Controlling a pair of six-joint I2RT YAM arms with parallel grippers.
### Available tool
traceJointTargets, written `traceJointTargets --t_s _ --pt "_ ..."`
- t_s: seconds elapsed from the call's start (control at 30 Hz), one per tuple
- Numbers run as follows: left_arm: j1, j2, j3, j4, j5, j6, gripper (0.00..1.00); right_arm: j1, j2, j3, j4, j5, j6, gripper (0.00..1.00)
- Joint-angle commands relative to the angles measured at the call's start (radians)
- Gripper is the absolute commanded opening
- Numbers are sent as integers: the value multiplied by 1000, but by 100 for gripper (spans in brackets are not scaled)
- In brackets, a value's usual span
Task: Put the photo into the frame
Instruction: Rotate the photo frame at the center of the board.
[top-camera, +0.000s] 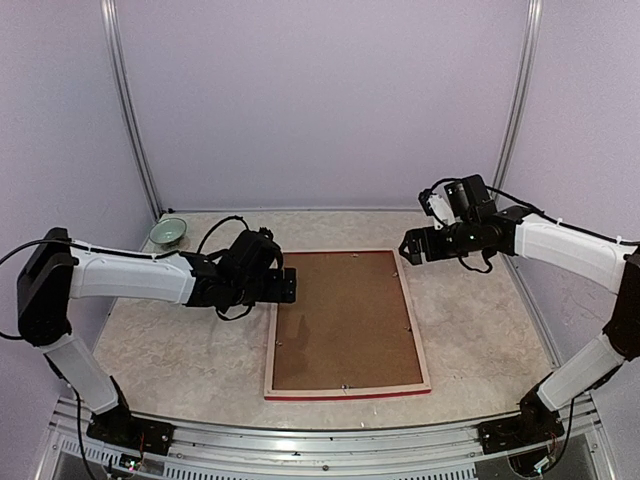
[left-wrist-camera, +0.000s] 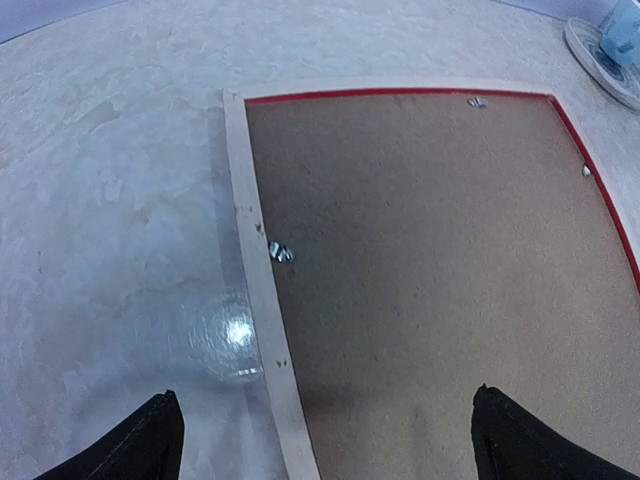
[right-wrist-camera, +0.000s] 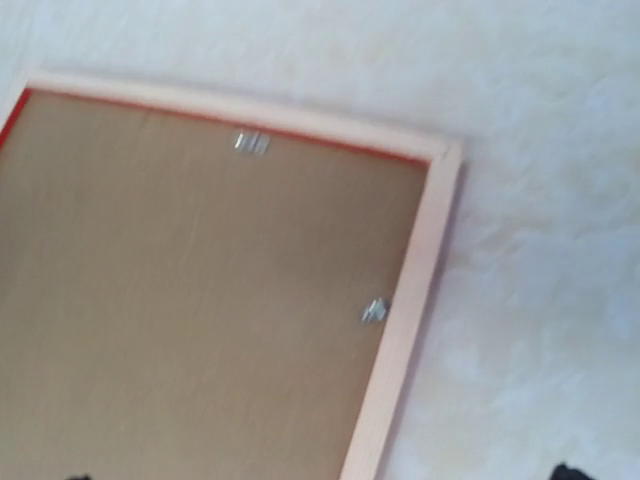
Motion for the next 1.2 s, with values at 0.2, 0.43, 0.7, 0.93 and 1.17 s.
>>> traceJointTargets --t_s 0.2,0.43,0.7,0.93,1.17 --pt "-197 -131 -152 -165 -64 -169 99 -40 359 320 -13 138 -53 99" --pt "-362 -105 -91 -273 -124 -181 99 -87 558 512 8 75 -45 99" --pt "-510 -58 -5 -355 -152 -43 99 -142 793 786 -84 71 -51 99" --pt "-555 -40 31 -335 -53 126 99 -150 908 889 -106 49 -62 99" --pt "-574 8 84 -391 0 204 99 -152 953 929 -82 29 -69 99"
